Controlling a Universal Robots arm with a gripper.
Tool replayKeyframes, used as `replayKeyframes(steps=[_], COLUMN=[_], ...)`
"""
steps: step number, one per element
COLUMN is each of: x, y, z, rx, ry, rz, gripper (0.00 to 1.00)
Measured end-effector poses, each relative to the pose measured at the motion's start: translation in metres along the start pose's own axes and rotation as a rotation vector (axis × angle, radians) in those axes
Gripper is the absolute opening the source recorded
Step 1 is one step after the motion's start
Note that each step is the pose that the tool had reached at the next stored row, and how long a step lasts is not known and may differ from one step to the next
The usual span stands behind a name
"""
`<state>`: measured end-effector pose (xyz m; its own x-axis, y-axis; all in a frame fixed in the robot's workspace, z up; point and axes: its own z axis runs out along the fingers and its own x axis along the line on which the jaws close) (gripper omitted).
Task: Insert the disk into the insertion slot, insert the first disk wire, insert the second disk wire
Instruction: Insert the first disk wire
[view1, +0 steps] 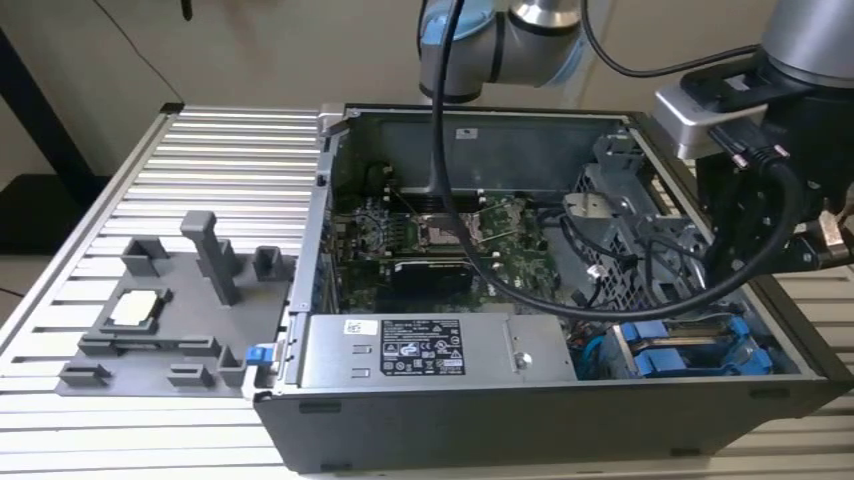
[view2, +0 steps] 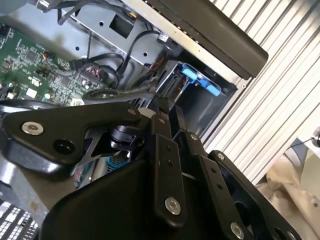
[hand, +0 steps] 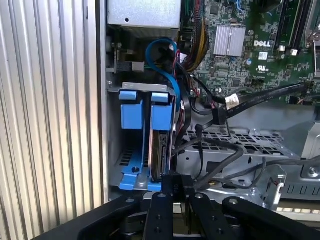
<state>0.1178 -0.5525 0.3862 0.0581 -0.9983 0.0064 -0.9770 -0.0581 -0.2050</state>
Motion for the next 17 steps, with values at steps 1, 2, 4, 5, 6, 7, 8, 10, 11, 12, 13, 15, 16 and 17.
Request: replayKeyframes(steps=[1,2,4,5,6,7,8,10,11,12,13,15,16,17], x=[0.0002,0.0004,0.0007,0.0009,0.0011,0.0013,0.0015,0.0020,0.0022,0.0025,0.0027,0.0032,0.0035,0.0038], y=[-0.0028,-0.0058,-0.0113,-0.0144,-0.0173,-0.0203,-0.0231,-0.0284,-0.0311,-0.0337,-0.0364,-0.0419,-0.0445,-0.0473], z=[0.0007,0.0015,0.0030,0.0038,0.0046,0.0054,0.0062,0.0077,0.0086,0.0093,0.0100,0.0116,0.0124,0.0132], rx=[-0.0139,-0.0278,-0.0535,-0.0667,-0.0790,-0.0910,-0.1033,-0.1288,-0.1418,-0.1542,-0.1667,-0.1919,-0.2041,-0.2164], ry=[-0.0008,-0.0016,-0.0031,-0.0039,-0.0046,-0.0054,-0.0061,-0.0075,-0.0084,-0.0090,-0.0096,-0.0112,-0.0119,-0.0126], rz=[0.000,0.000,0.000,0.000,0.001,0.001,0.001,0.001,0.001,0.001,0.001,0.001,0.001,0.001], gripper=[0.19,0.19,0.19,0.19,0.19,0.19,0.19,0.19,0.19,0.19,0.19,0.19,0.19,0.19])
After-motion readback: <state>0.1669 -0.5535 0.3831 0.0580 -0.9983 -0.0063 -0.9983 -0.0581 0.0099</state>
